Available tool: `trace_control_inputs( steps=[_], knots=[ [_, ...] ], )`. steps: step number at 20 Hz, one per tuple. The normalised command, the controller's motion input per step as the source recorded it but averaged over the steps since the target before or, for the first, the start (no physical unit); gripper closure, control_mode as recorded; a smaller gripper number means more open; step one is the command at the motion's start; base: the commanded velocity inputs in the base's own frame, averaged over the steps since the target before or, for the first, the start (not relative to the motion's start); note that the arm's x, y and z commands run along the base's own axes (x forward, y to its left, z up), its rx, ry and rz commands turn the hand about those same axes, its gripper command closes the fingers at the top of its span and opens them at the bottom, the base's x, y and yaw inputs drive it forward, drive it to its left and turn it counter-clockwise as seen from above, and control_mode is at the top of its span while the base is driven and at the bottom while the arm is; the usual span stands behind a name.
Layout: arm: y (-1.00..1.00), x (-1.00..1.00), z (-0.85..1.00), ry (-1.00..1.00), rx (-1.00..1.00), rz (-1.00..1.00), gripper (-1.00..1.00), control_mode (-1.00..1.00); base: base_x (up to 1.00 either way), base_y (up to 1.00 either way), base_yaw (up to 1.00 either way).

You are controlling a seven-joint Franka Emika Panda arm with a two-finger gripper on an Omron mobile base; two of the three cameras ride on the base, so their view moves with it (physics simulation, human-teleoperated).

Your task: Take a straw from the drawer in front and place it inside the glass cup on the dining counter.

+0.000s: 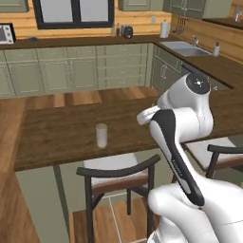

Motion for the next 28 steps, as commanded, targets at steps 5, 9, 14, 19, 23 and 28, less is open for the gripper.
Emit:
trace_control_inputs(
  steps=[5,9,14,19,23,28],
  knots=[
    [0.0,0.0,0.0,0.0,0.0,0.0,1.0,1.0,1.0,0.2,0.0],
    [0.0,0.0,0.0,0.0,0.0,0.0,1.0,1.0,0.95,0.48,0.0],
    [0.21,0.18,0.57,-0.04,0.17,0.04,1.0,-1.0,0.13,0.11,0.0],
    [0.0,0.07,0.55,-0.17,0.35,0.29,1.0,-1.0,0.0,0.0,0.0],
    [0.02,0.42,0.02,-0.09,0.3,0.41,1.0,-1.0,0.0,0.0,0.0],
    [0.25,0.6,0.0,-0.03,0.23,0.42,1.0,-1.0,0.0,0.0,0.0]
  ],
)
